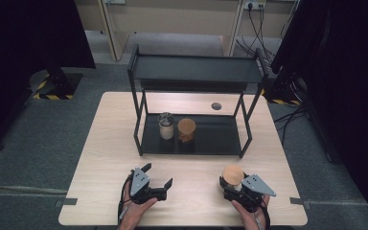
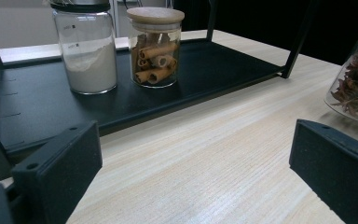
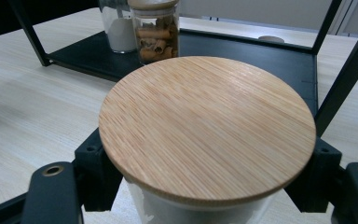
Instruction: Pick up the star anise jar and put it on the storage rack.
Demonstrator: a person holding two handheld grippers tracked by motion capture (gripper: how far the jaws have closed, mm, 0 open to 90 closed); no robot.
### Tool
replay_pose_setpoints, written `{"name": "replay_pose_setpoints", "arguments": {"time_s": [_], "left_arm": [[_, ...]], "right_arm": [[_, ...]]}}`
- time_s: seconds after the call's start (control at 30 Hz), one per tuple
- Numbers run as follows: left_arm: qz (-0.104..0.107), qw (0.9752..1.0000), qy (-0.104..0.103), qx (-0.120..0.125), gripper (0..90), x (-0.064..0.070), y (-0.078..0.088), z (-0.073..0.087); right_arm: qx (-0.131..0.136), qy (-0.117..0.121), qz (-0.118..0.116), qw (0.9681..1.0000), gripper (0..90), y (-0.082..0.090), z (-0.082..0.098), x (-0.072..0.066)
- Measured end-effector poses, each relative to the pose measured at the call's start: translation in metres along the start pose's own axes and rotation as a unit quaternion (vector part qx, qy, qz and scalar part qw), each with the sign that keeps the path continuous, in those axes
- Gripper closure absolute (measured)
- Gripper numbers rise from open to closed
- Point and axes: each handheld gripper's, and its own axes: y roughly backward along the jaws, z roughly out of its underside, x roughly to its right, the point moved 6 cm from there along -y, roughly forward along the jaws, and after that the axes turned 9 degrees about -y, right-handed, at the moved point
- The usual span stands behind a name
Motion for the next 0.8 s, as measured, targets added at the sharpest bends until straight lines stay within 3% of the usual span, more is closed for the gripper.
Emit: {"name": "replay_pose_setpoints", "arguments": {"time_s": [0.8], "left_arm": [[0.000,1.0000,0.000,0.000,1.9,0.0001,-0.0001,-0.0001]], "right_arm": [[-0.006,0.007,-0.022,0.9997,26.0,0.0005,-0.0097,0.0017]]}}
